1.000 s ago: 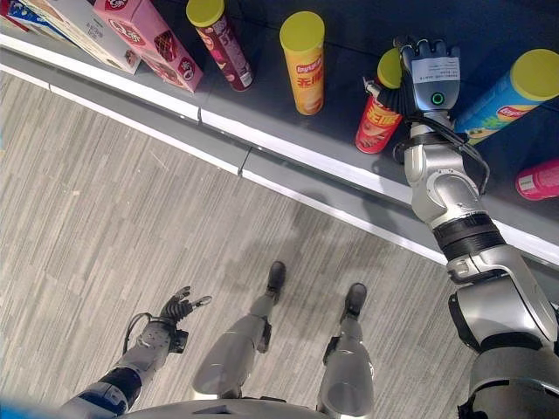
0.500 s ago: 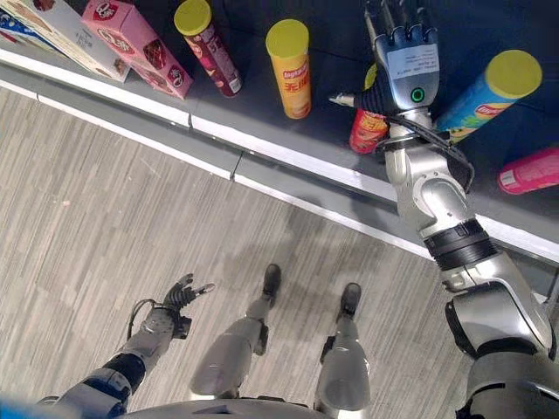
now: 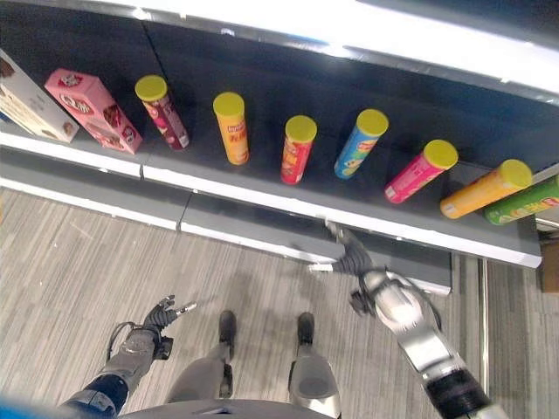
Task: Put the goods on the table back onto the shelves and tidy them up.
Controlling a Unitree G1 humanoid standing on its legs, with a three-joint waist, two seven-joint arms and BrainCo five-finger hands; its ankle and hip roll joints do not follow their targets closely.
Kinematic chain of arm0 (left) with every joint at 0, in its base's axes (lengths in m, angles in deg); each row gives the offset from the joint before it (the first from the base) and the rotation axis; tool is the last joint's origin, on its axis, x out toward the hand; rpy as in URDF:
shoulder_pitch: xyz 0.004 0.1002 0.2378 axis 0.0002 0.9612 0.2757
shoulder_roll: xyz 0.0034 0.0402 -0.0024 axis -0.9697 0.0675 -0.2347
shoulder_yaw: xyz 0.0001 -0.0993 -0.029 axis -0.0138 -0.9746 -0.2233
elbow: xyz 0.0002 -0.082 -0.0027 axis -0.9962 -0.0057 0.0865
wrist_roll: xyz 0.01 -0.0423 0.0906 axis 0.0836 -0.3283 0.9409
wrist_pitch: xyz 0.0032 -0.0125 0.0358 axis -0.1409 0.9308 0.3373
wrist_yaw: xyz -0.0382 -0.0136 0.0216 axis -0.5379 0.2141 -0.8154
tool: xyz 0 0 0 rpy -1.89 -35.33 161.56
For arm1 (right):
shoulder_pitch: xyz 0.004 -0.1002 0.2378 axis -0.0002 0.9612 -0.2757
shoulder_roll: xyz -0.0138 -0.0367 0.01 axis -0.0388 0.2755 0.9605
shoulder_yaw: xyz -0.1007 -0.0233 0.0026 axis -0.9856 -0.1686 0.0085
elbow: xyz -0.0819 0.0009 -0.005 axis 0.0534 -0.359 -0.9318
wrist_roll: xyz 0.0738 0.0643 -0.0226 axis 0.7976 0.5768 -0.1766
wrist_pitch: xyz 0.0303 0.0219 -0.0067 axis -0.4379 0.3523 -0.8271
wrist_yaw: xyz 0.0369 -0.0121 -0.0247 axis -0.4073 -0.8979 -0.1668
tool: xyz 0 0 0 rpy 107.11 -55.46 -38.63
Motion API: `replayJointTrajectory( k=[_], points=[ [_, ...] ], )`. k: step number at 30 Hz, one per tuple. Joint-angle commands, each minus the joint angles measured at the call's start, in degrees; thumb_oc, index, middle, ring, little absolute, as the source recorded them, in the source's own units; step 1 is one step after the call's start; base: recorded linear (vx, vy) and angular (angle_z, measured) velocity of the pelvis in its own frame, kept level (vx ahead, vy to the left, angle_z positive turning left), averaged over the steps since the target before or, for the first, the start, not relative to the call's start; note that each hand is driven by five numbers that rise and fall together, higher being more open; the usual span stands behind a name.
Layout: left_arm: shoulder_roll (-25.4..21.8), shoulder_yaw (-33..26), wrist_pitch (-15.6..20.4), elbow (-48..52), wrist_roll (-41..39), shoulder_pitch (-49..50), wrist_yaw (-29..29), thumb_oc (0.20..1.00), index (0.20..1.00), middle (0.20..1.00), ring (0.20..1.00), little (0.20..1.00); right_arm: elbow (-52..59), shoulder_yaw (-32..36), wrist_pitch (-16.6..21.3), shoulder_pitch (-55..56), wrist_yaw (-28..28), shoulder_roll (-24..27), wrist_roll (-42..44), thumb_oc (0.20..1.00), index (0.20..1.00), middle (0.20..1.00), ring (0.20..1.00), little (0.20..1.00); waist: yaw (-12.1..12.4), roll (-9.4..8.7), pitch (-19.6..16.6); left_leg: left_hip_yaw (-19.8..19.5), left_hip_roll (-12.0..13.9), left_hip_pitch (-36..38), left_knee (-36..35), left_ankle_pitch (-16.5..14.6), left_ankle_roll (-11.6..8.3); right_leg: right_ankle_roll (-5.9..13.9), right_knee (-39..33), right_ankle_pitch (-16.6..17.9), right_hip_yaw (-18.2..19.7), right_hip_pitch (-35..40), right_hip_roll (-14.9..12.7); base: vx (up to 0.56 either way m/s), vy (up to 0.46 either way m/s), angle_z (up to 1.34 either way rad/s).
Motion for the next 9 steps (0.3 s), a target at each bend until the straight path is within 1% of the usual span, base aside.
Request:
replayJointTrajectory(
  k=[1, 3, 5, 6, 7, 8, 9],
  points=[
    [-1.3, 0.7, 2.1, -1.4, 1.0, -0.7, 2.8, 1.0, 1.0, 1.0, 1.0, 1.0, -0.1, -2.8, -0.8, -4.8, 8.2, 2.4, 6.5, 1.0, 1.0, 1.0, 1.0, 1.0, 1.5, 0.05, -3.1, 4.7, 2.1, 3.8, 0.7, -5.9, -1.93, 4.19, 2.5, -2.9, 2.1, 0.0, -3.0, 0.1, 0.0, -0.2],
    [-1.2, 1.2, 2.4, -0.5, 0.7, 0.6, 4.0, 1.0, 1.0, 1.0, 1.0, 1.0, -2.5, -3.5, -1.0, -3.6, 9.6, 3.2, 5.9, 1.0, 1.0, 1.0, 1.0, 1.0, 1.5, -0.08, -3.7, 4.8, 2.2, 4.9, 0.7, -6.2, -1.95, 4.21, 2.6, -3.0, 2.0, 0.9, -3.1, 0.06, -0.006, -0.13],
    [-0.8, 1.8, 2.3, -0.3, 0.5, 1.1, 4.4, 1.0, 1.0, 1.0, 1.0, 1.0, -7.3, -3.8, -1.0, -3.3, 8.1, 2.3, 2.5, 1.0, 1.0, 1.0, 1.0, 1.0, 1.5, -0.23, -4.2, 4.9, 2.2, 5.8, 0.7, -6.4, -1.89, 4.2, 2.7, -3.2, 1.9, 1.5, -3.2, 0.06, -0.03, -0.03],
    [-0.2, 1.6, 2.4, -0.5, -1.1, 2.1, 4.1, 1.0, 1.0, 1.0, 1.0, 1.0, -24.0, -1.8, -1.0, -3.7, 0.7, -5.6, -5.0, 1.0, 1.0, 1.0, 1.0, 1.0, 1.5, -0.31, -5.2, 5.1, 2.6, 7.1, 0.7, -6.8, -1.74, 3.98, 3.0, -3.7, 1.8, 2.5, -2.9, 0.09, -0.068, -0.01],
    [0.3, 0.7, 2.1, -1.6, -2.7, 1.3, 3.2, 1.0, 1.0, 1.0, 1.0, 1.0, -32.6, 0.8, -1.6, -5.7, -3.9, -10.2, -5.9, 1.0, 1.0, 1.0, 1.0, 1.0, 1.2, -0.4, -5.7, 5.2, 2.7, 7.8, 0.7, -7.0, -1.66, 3.79, 3.1, -3.9, 2.2, 2.7, -2.6, 0.08, -0.06, -0.05],
    [0.3, 0.7, 2.2, -1.7, -2.7, 1.2, 3.2, 1.0, 1.0, 1.0, 1.0, 1.0, -32.7, 0.8, -1.5, -5.8, -3.9, -10.2, -5.9, 1.0, 1.0, 1.0, 1.0, 1.0, 1.2, -0.43, -5.7, 5.3, 2.8, 7.9, 0.7, -7.1, -1.67, 3.79, 3.1, -4.0, 2.2, 2.7, -2.6, 0.04, -0.036, -0.1],
    [0.4, 0.3, 2.0, -2.4, -3.1, 0.9, 2.8, 1.0, 1.0, 1.0, 1.0, 1.0, -37.0, 2.4, -2.0, -6.1, -5.5, -12.4, -5.9, 1.0, 1.0, 1.0, 1.0, 1.0, 1.0, -0.41, -5.9, 5.3, 2.9, 8.0, 0.7, -7.1, -1.66, 3.71, 3.2, -4.0, 2.3, 2.7, -2.5, 0.01, -0.021, -0.18]
  ],
)
